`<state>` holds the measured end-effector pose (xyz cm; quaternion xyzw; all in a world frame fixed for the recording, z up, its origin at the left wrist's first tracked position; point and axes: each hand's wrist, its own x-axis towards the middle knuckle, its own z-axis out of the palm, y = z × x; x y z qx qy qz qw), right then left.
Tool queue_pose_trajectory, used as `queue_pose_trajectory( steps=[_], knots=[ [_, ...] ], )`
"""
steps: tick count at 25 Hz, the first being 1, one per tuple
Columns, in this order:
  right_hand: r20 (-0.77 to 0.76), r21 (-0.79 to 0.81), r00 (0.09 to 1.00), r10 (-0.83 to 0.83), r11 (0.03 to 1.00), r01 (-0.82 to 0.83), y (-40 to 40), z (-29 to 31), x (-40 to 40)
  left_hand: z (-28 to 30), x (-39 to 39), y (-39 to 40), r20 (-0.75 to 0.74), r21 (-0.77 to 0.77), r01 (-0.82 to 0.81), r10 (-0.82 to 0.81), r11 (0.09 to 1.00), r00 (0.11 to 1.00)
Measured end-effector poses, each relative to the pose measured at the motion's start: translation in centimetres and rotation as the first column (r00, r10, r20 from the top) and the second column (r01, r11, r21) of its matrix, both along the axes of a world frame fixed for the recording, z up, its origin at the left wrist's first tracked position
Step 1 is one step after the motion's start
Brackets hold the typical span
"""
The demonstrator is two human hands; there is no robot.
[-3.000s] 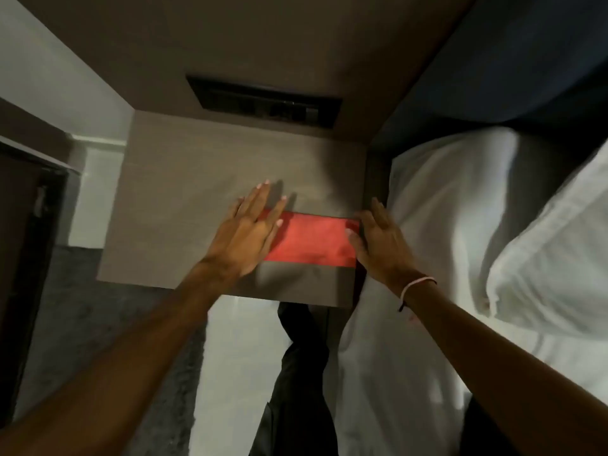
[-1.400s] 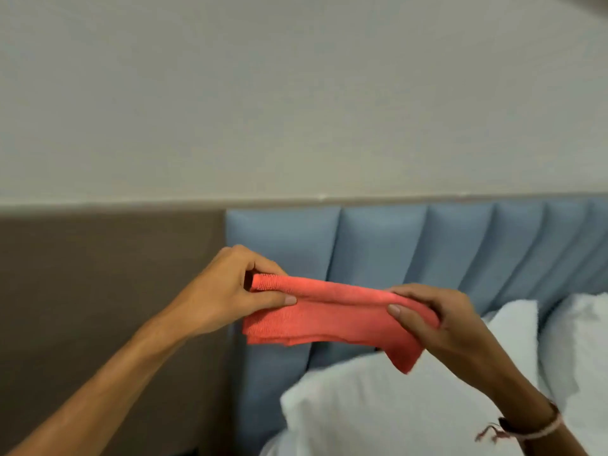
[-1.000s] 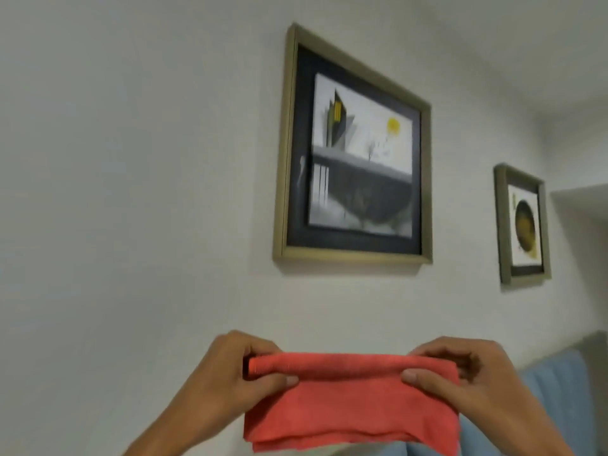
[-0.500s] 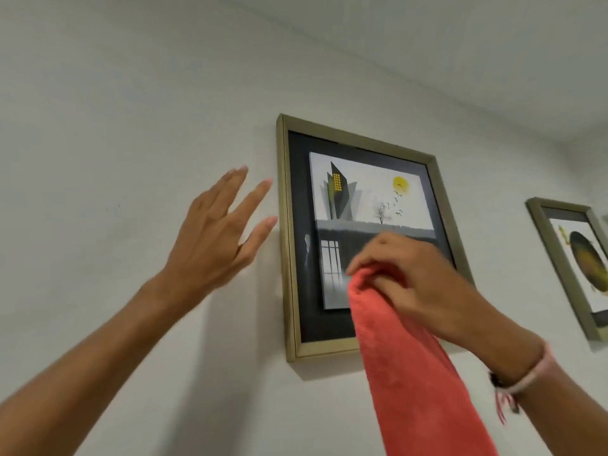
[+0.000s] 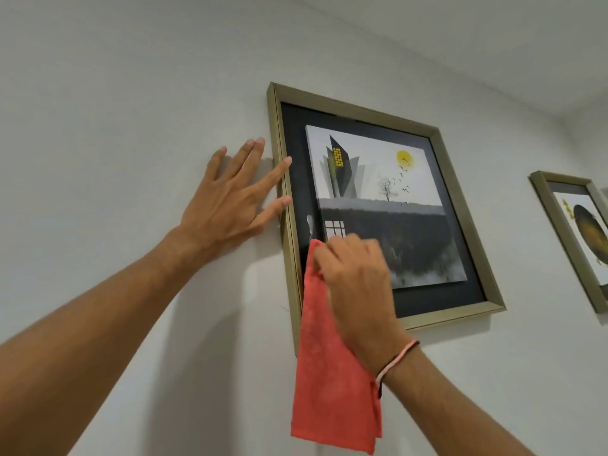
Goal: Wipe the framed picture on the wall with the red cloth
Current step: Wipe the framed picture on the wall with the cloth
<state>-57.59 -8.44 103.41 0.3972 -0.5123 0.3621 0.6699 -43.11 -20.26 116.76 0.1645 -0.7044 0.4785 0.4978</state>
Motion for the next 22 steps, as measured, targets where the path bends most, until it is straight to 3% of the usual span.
queue_pose_trajectory(
  steps=[3, 5, 7, 9, 14, 18, 22],
  knots=[
    [0.109, 0.052, 0.962, 0.249, 0.965, -0.256, -1.7, -3.7, -0.4, -0.1, 0.1, 0.2, -0.003, -0.005, -0.002, 0.002, 1.000, 1.000],
    [0.226, 0.203, 0.911, 0.345, 0.898, -0.391, -1.8, -6.2, -0.8, 0.0, 0.1, 0.2, -0.010, 0.000, -0.007, 0.007, 1.000, 1.000],
    [0.256, 0.364, 0.927, 0.273, 0.862, -0.354, -2.0, -7.4, -1.5, 0.0, -0.1, 0.2, -0.020, -0.004, -0.015, 0.014, 1.000, 1.000],
    [0.248, 0.427, 0.946, 0.207, 0.853, -0.299, -2.1, -6.4, -2.1, 0.0, -0.2, 0.2, -0.038, -0.024, -0.036, 0.035, 0.999, 0.999],
    [0.191, 0.520, 0.973, 0.128, 0.828, -0.211, -2.3, 0.2, -3.1, 0.0, -0.2, 0.3, -0.115, -0.026, -0.073, 0.070, 0.997, 0.991],
    [0.209, 0.585, 0.966, 0.154, 0.772, -0.249, -1.5, 8.2, -2.9, 0.1, -0.2, 0.3, -0.115, -0.004, -0.077, 0.076, 0.997, 0.990],
    [0.176, 0.615, 0.975, 0.136, 0.758, -0.217, -1.0, 7.5, -2.9, 0.3, -0.3, 0.1, -0.111, 0.005, -0.091, 0.091, 0.996, 0.990]
  ],
)
